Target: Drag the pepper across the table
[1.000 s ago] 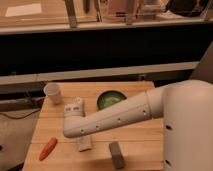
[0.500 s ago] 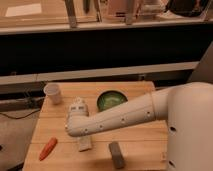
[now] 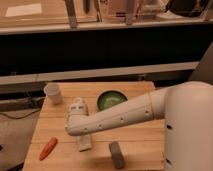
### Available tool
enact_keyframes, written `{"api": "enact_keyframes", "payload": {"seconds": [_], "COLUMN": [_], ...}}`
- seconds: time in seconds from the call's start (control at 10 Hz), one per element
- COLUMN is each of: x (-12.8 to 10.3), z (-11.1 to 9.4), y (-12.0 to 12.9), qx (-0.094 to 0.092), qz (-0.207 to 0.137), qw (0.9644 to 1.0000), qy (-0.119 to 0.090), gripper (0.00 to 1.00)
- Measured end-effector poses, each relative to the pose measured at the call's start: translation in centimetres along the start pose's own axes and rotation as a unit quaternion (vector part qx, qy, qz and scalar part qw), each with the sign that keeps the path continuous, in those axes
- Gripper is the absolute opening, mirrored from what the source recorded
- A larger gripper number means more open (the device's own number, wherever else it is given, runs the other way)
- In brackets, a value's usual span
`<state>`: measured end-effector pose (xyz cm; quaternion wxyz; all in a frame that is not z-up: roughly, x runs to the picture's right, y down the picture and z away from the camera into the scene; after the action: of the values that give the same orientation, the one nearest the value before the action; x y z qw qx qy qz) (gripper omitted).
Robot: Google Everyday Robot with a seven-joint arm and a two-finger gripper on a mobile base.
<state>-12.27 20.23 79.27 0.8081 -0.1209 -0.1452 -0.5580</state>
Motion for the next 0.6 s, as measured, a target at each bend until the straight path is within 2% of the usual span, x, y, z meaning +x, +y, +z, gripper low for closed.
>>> {"api": "enact_keyframes", "payload": {"seconds": [0.2,0.4,0.5,0.6], "x": [-0.1,0.0,0.4,0.7], "z": [-0.2,-1.7,-3.1,-3.6], "y": [0.0,-0.1,-0.3,-0.3], "qx": [0.003,0.028,0.05,0.065], "qz": [0.004,0.011,0.023,0.035], "qw": [1.0,0.9992,0.9958,0.9907], "qy": [-0.003,-0.026,-0.073,-0.114], "gripper": [0.24,0.43,0.57,0.68]}}
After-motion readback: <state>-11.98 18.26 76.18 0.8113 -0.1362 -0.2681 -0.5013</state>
